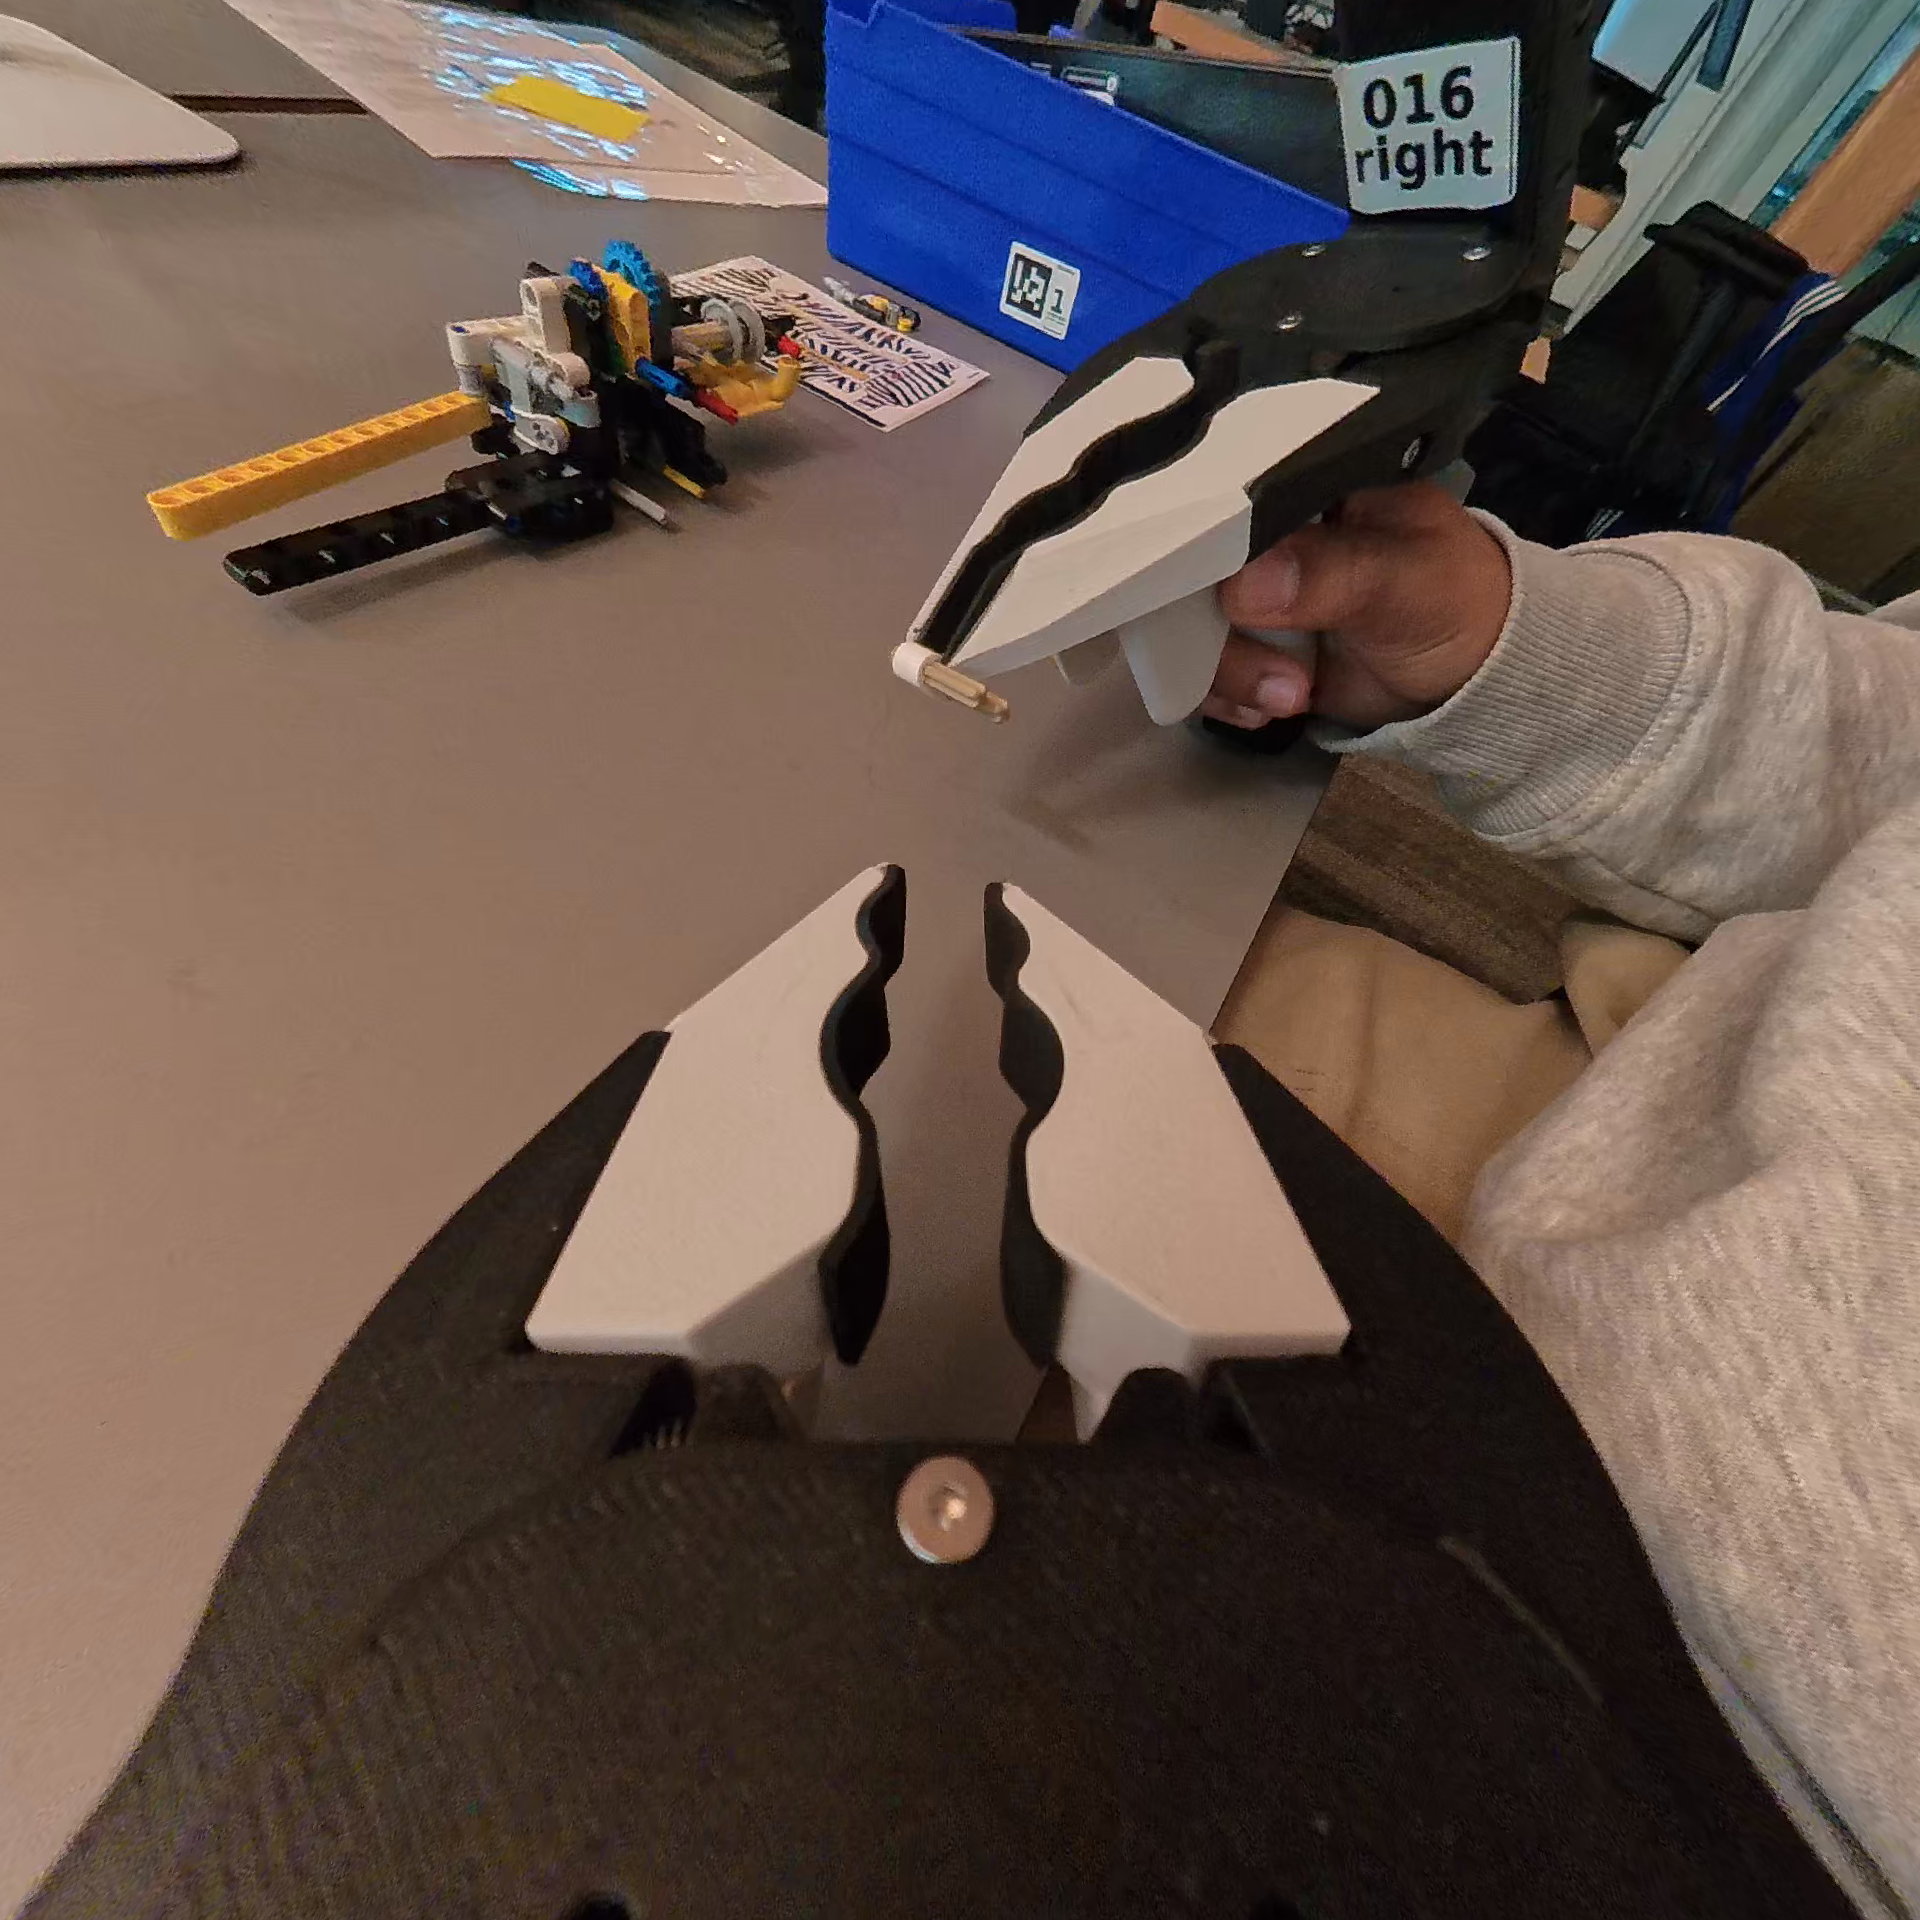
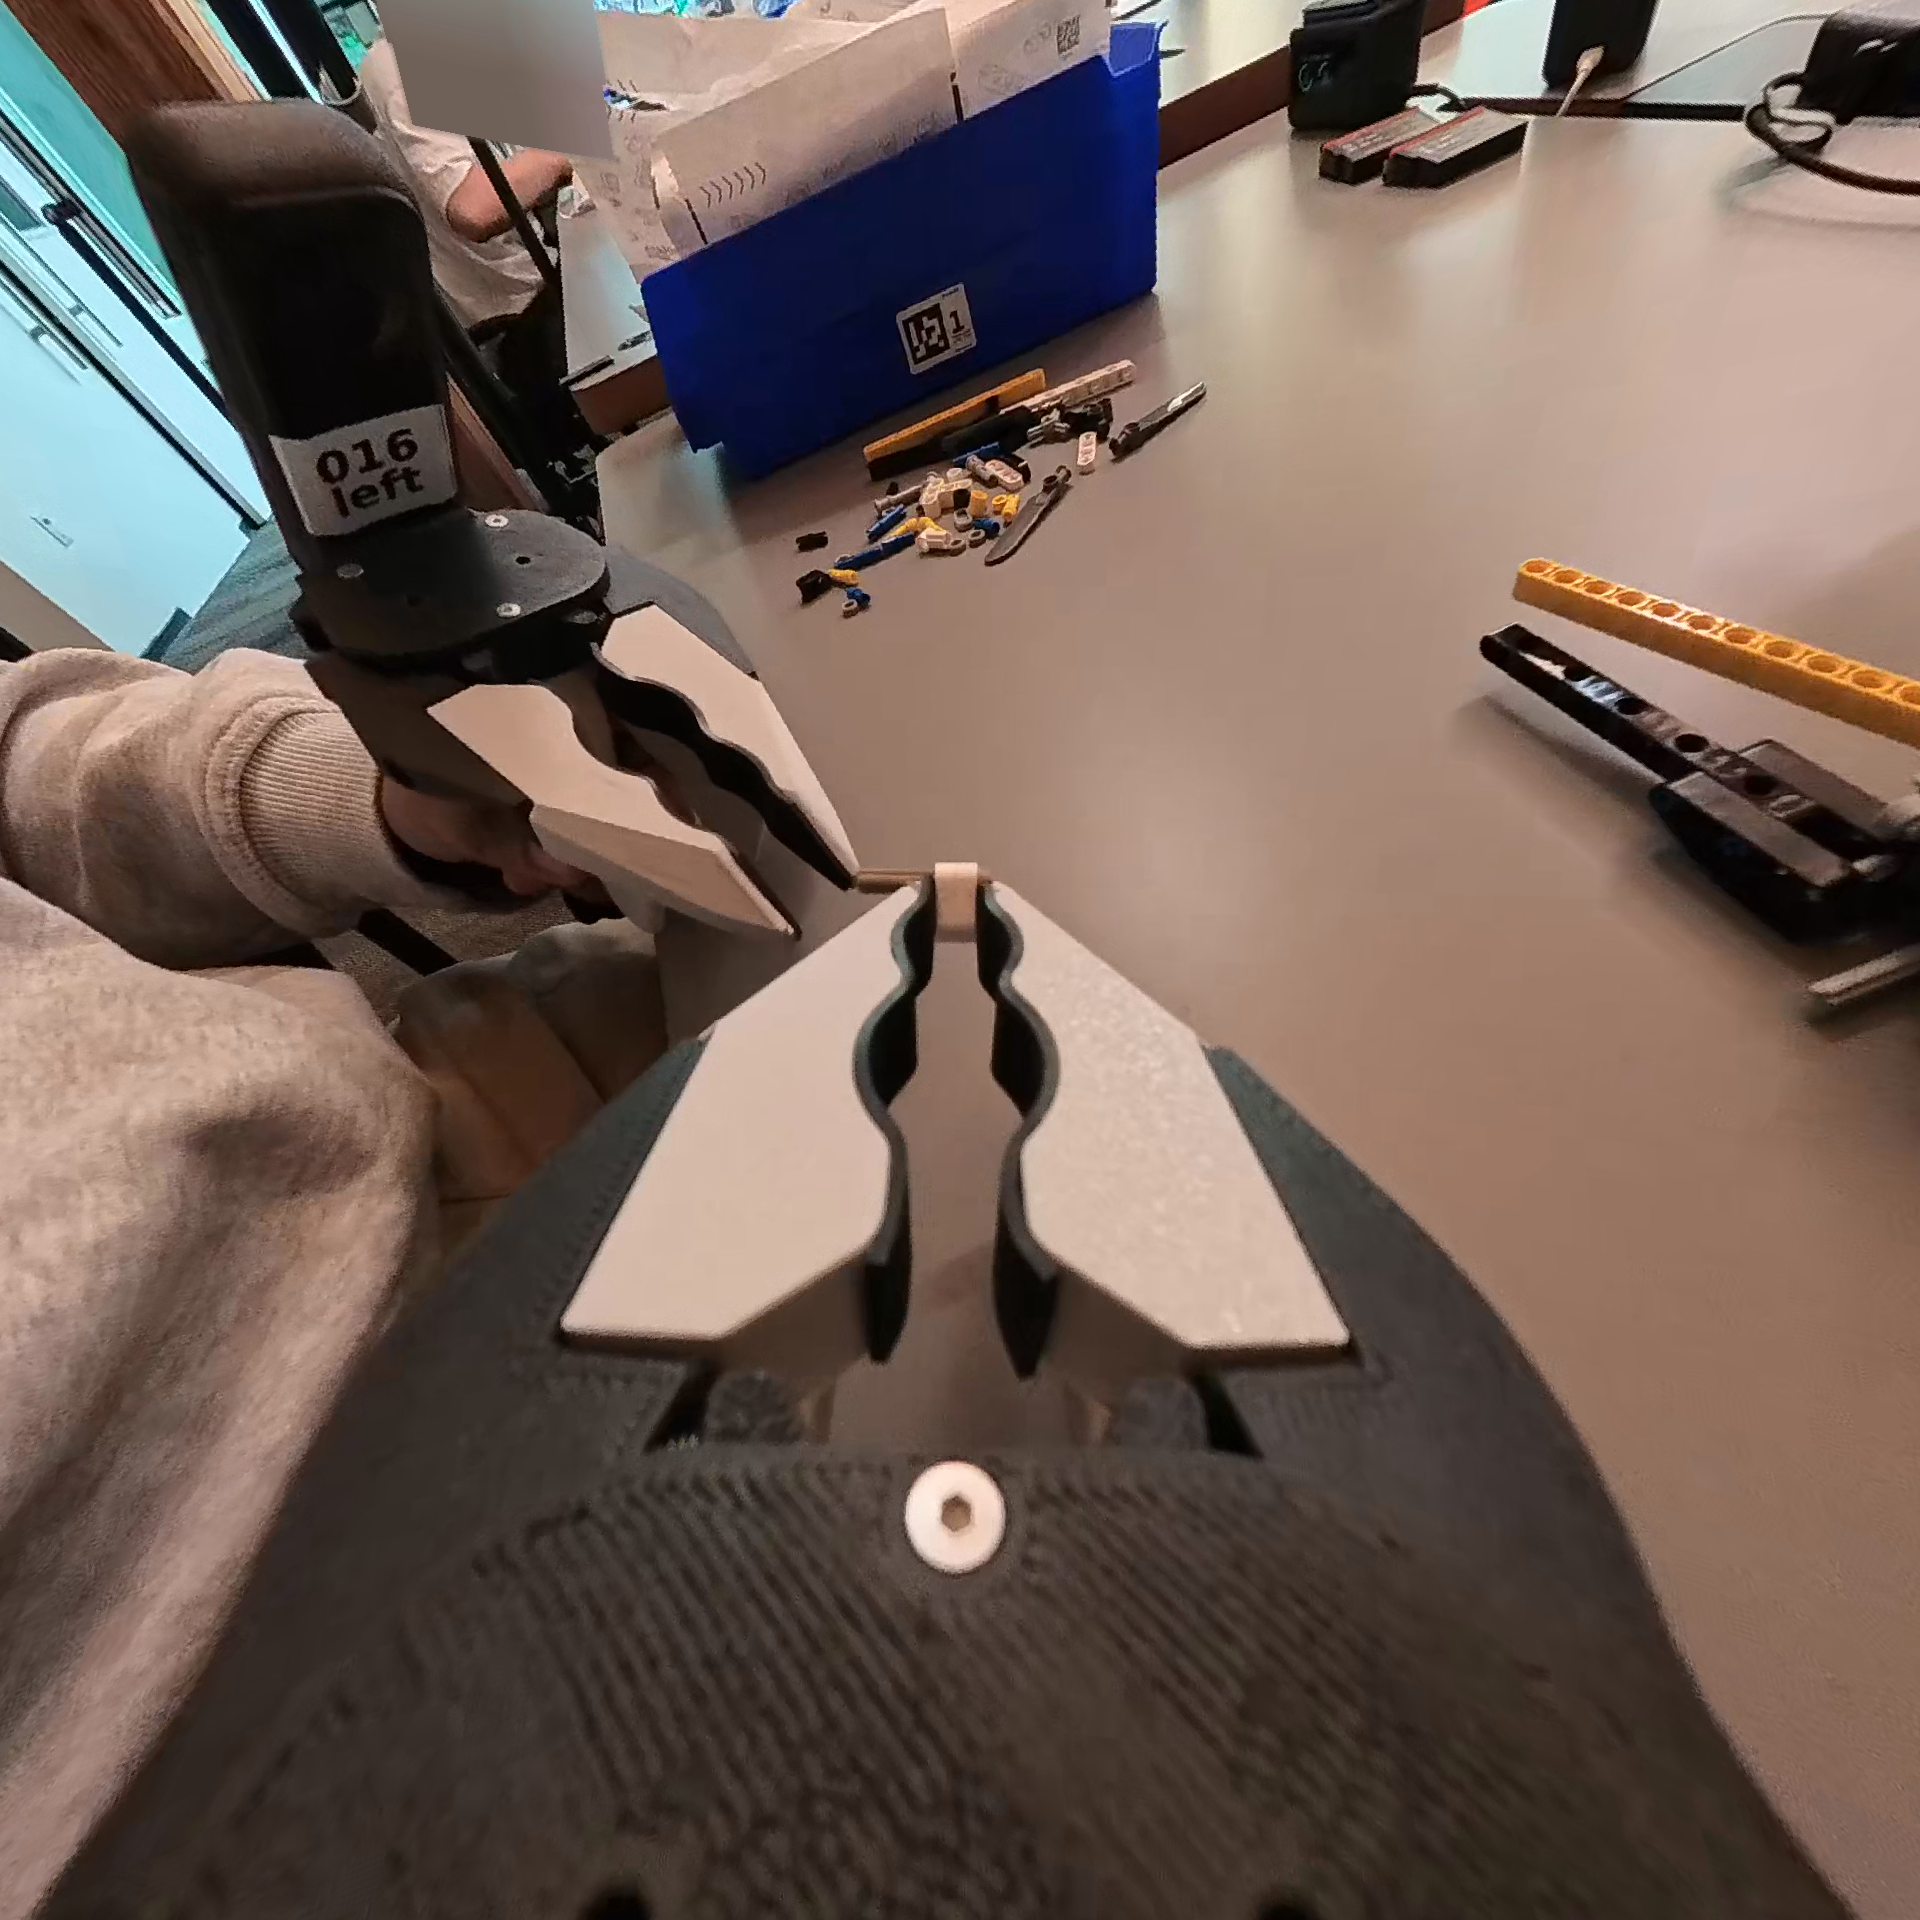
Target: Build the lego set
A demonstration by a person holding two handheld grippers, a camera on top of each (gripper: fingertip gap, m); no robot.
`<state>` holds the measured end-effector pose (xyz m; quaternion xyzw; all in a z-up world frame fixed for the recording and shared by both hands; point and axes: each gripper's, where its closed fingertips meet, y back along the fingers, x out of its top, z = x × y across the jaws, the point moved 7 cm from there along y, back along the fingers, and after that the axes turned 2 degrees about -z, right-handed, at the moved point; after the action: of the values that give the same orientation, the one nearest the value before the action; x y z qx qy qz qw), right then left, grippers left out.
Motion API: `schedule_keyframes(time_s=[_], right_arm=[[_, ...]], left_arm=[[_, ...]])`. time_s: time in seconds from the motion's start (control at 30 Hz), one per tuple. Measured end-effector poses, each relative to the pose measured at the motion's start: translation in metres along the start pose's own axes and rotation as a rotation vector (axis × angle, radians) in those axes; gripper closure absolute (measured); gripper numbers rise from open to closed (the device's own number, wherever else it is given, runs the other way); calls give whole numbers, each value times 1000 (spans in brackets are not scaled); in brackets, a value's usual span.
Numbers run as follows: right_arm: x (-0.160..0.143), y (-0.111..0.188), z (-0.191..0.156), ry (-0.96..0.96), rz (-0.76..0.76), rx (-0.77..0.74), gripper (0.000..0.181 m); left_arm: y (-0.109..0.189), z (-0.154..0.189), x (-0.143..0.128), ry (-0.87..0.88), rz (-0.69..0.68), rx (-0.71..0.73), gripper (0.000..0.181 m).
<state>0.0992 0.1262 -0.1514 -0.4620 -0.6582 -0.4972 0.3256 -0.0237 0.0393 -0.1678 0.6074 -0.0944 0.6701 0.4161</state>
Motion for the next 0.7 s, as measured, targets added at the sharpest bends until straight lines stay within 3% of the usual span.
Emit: schedule_keyframes(time_s=[0.03, 0.7], right_arm=[[0, 0, 0, -1, -1, 1, 175], [0, -1, 0, -7, -4, 7, 175]], left_arm=[[0, 0, 0, 2, 0, 0, 169], [-1, 0, -1, -7, -9, 8, 171]])
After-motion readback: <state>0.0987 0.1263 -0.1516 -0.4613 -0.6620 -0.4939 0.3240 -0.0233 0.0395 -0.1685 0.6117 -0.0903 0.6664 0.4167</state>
